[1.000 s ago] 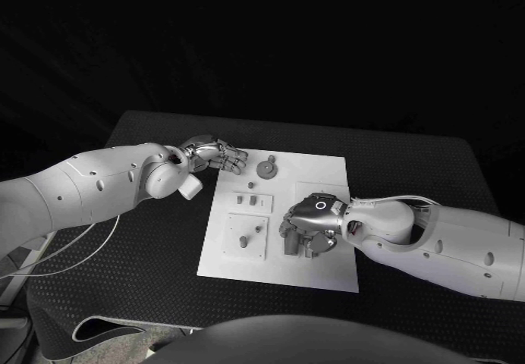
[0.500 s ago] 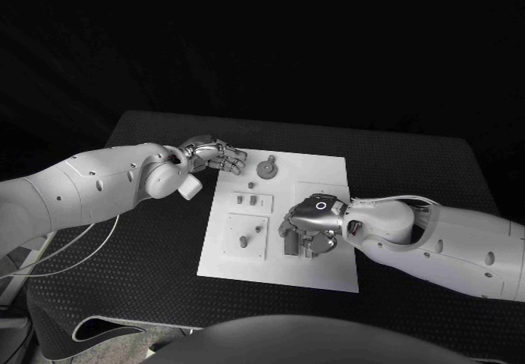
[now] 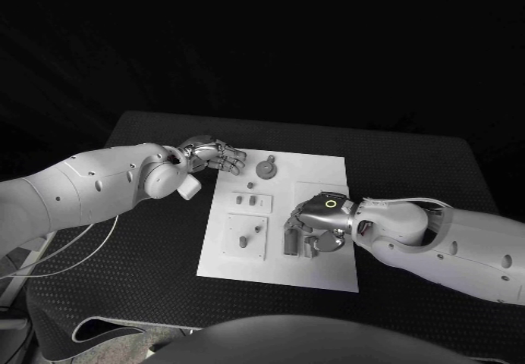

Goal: Assemble the parts on the task board

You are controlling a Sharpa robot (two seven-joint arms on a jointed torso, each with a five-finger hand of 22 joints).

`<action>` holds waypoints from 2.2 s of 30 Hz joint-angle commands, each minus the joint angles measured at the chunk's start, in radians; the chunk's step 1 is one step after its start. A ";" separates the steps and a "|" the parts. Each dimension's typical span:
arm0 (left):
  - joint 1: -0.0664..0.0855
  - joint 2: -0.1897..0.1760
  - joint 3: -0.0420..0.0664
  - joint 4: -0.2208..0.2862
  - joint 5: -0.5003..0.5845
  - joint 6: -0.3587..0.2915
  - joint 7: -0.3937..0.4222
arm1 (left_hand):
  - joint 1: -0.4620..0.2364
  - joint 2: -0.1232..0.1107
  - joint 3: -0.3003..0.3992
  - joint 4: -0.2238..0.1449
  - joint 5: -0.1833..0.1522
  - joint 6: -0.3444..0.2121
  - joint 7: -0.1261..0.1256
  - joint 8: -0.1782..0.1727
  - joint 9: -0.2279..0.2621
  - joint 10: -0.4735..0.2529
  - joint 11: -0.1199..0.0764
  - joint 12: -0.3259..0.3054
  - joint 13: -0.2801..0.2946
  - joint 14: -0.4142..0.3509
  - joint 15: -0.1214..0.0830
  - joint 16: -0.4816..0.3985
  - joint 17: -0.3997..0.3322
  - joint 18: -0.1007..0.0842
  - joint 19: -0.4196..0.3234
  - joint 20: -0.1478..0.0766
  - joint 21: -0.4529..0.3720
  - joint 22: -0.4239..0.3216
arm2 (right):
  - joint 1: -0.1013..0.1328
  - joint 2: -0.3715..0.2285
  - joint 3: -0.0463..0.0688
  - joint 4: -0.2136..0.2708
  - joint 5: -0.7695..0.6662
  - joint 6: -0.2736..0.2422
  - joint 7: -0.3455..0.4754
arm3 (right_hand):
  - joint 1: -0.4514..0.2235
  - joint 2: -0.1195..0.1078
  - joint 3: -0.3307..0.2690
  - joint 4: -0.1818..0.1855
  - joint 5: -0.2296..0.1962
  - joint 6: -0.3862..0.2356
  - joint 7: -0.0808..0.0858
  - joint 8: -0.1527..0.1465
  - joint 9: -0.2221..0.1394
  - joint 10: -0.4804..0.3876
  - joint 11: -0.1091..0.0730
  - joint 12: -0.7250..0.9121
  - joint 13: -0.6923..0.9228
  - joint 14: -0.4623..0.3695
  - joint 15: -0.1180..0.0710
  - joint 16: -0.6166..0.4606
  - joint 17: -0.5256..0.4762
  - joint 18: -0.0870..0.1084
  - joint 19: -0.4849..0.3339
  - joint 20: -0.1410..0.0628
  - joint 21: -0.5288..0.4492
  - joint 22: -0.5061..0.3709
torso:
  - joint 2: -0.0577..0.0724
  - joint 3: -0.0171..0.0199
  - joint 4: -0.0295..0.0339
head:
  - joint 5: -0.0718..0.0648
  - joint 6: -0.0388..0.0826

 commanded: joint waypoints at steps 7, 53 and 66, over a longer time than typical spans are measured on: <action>0.000 0.002 0.001 0.002 -0.004 0.011 0.008 | -0.008 0.003 0.002 -0.005 -0.003 -0.006 0.001 0.003 -0.001 -0.006 -0.001 -0.001 0.000 -0.007 0.003 -0.004 0.002 -0.007 -0.010 -0.001 0.006 0.002 | 0.045 -0.076 0.006 0.039 0.370 -0.044 -0.149 | -0.147 -0.046 -0.037 0.057 0.003 0.001 0.058 0.019 -0.005 0.029 -0.003 0.026 -0.015 0.035 -0.005 0.021 -0.014 0.013 0.043 -0.006 0.015 0.013 | 0.000 -0.0011 -0.0010 | -0.007 0.000; 0.000 -0.002 0.000 0.007 -0.004 0.022 0.001 | -0.010 0.004 0.002 -0.005 -0.004 -0.005 0.000 0.004 -0.001 -0.005 -0.002 0.000 0.000 -0.006 0.003 -0.004 0.004 -0.007 -0.010 -0.001 0.006 0.002 | -0.004 0.001 -0.001 -0.015 0.722 0.226 -0.632 | -0.489 -0.004 -0.114 0.300 0.004 0.216 -0.010 0.152 0.106 0.308 -0.078 0.141 -0.031 0.376 -0.176 0.046 0.043 0.013 0.321 -0.167 0.096 0.011 | 0.001 -0.0010 0.0016 | -0.028 0.000; 0.000 -0.001 0.000 0.007 -0.004 0.024 0.001 | -0.010 0.003 0.001 -0.005 -0.004 -0.005 0.000 0.004 0.000 -0.005 -0.002 0.000 0.000 -0.006 0.003 -0.005 0.005 -0.007 -0.010 -0.001 0.006 0.003 | -0.013 0.025 -0.001 -0.047 0.680 0.257 -0.624 | -0.495 0.010 -0.118 0.258 0.004 0.226 -0.013 0.147 0.109 0.311 -0.081 0.144 -0.019 0.383 -0.178 0.044 0.053 0.013 0.323 -0.168 0.094 0.013 | 0.001 -0.0001 0.0005 | -0.027 0.000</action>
